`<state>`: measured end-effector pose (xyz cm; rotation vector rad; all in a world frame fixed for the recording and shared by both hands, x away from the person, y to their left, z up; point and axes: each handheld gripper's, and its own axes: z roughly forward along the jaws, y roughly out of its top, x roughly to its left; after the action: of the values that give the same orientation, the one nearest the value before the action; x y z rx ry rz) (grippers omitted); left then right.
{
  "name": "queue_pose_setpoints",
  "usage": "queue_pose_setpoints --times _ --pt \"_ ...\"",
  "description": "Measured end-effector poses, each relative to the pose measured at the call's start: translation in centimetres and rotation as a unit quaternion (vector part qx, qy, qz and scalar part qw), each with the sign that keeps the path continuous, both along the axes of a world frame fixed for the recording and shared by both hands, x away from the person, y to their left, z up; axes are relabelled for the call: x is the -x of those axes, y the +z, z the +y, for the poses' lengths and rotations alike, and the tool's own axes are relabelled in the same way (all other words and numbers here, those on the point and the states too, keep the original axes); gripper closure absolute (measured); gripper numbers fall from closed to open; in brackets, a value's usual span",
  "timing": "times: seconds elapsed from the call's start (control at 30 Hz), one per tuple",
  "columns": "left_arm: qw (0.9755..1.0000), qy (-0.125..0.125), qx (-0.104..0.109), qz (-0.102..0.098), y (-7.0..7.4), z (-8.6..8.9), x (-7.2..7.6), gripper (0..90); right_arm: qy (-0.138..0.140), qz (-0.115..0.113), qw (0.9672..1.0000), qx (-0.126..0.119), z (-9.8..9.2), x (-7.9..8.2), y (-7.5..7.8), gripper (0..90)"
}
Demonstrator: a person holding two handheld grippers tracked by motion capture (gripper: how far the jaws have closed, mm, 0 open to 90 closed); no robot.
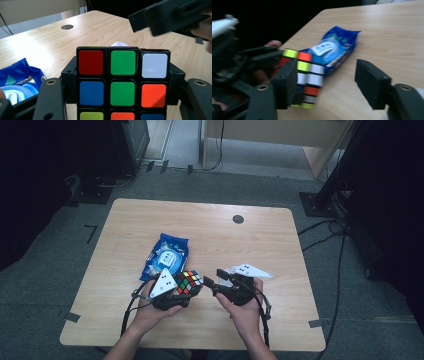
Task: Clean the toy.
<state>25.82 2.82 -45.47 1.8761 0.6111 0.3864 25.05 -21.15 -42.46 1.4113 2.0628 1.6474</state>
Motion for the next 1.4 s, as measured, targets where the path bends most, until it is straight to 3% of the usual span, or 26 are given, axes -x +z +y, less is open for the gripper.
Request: queue_pose_setpoints --times 0.17,0.33,0.43,0.77,0.87,0.97,1.07,1.17,1.27,1.4 --pt "0.9999 0.006 -0.009 -0.011 -0.2 -0.7 0.4 33.6 0.014 0.034 0.9989 -0.031 1.8 0.3 -0.1 27.6" --pt "0.9998 0.006 -0.004 -0.016 -0.2 -1.1 0.6 33.6 0.03 0.062 0.997 -0.034 2.5 0.1 -0.7 26.5" --pt "0.9998 0.006 -0.003 -0.019 -0.2 -1.2 0.7 33.6 0.021 0.065 0.9973 -0.028 2.8 0.0 -0.9 31.3" --pt "0.9993 0.015 -0.018 -0.029 -0.4 -1.5 0.9 33.6 0.023 0.084 0.9955 -0.039 2.7 -0.5 -1.3 34.2" --pt "0.9993 0.014 -0.021 -0.026 -0.4 -1.6 0.9 33.5 0.02 0.07 0.9972 -0.013 3.0 -0.2 -1.1 34.4" --pt "0.9994 0.016 -0.019 -0.025 -0.5 -1.8 0.9 33.5 0.014 0.04 0.9985 0.034 3.5 0.3 -0.7 34.5" --pt "0.9993 0.015 -0.025 -0.025 -0.5 -1.9 0.9 32.9 0.008 0.0 0.9956 0.093 4.4 0.9 -0.3 34.6" --pt "0.9992 0.014 -0.029 -0.023 -0.5 -1.9 0.8 32.4 0.009 -0.024 0.9914 0.128 5.0 1.4 -0.1 34.6" --pt "0.999 0.012 -0.035 -0.026 -0.5 -1.7 0.8 33.3 0.01 -0.021 0.9919 0.125 5.1 1.2 -0.2 34.1" --pt "0.9994 0.025 -0.022 -0.01 -0.4 -1.0 0.3 33.6 0.029 -0.009 0.9977 0.061 3.8 0.7 0.3 32.6"
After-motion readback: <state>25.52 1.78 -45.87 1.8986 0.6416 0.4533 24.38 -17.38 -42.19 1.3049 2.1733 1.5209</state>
